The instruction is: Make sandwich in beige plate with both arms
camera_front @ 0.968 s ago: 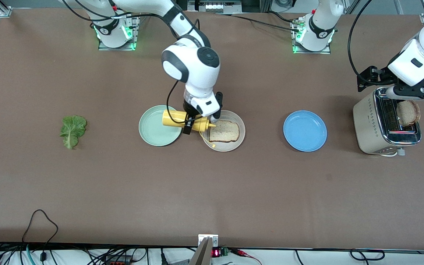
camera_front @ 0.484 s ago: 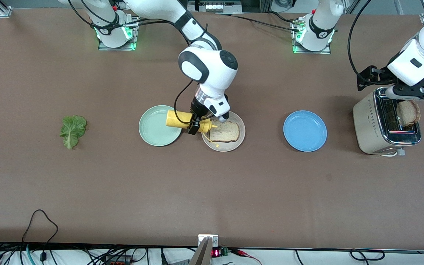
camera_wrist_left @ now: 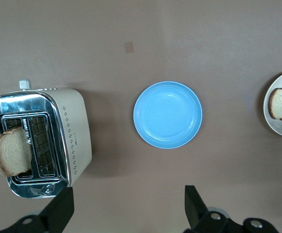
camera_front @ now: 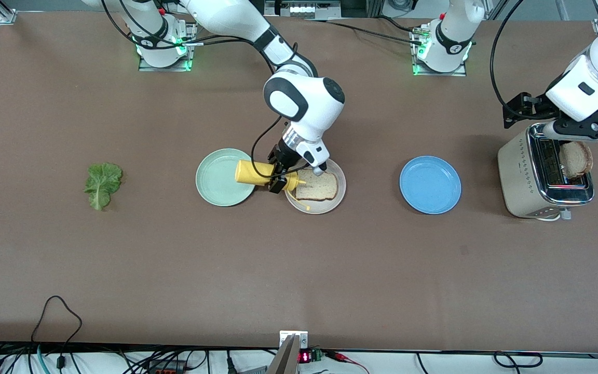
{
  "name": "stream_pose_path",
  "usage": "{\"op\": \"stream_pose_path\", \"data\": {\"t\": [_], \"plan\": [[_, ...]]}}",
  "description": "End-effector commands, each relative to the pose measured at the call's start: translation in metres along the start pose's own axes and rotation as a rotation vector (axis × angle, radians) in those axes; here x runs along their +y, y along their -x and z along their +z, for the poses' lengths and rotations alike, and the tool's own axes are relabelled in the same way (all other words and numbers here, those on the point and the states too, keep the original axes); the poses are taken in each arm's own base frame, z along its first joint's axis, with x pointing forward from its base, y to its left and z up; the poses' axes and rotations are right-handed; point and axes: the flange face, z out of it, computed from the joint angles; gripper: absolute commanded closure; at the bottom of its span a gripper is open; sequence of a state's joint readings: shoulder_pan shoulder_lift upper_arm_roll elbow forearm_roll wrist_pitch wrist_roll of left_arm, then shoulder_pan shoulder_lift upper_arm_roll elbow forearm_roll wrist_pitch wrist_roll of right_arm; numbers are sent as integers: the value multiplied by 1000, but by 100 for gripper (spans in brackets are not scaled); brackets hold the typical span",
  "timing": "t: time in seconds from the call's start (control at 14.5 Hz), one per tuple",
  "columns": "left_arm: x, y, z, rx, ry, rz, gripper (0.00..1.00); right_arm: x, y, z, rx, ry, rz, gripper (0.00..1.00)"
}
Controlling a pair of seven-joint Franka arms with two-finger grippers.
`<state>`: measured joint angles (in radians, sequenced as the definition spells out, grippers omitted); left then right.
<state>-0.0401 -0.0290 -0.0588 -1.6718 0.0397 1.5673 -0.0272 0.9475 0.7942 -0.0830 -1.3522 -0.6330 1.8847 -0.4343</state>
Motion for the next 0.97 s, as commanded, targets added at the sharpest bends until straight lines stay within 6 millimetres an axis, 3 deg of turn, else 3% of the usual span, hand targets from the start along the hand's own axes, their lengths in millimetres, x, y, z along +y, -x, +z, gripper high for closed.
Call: {"op": "stream_pose_path", "data": {"t": [0.0, 0.41, 0.62, 0.83, 0.9], "plan": [[3, 3, -3, 1, -17, 20, 0, -2, -7, -5, -43, 37, -8, 61], [2, 3, -3, 1, -17, 15, 0, -2, -9, -4, -43, 39, 15, 61], [2, 3, -2, -1, -17, 15, 0, 27, 12, -10, 1, -12, 94, 61], [2, 3, -2, -1, -17, 15, 0, 70, 50, -9, 86, -124, 220, 61], [2, 3, -2, -1, -17, 15, 0, 89, 74, -15, 127, -162, 263, 61]]}}
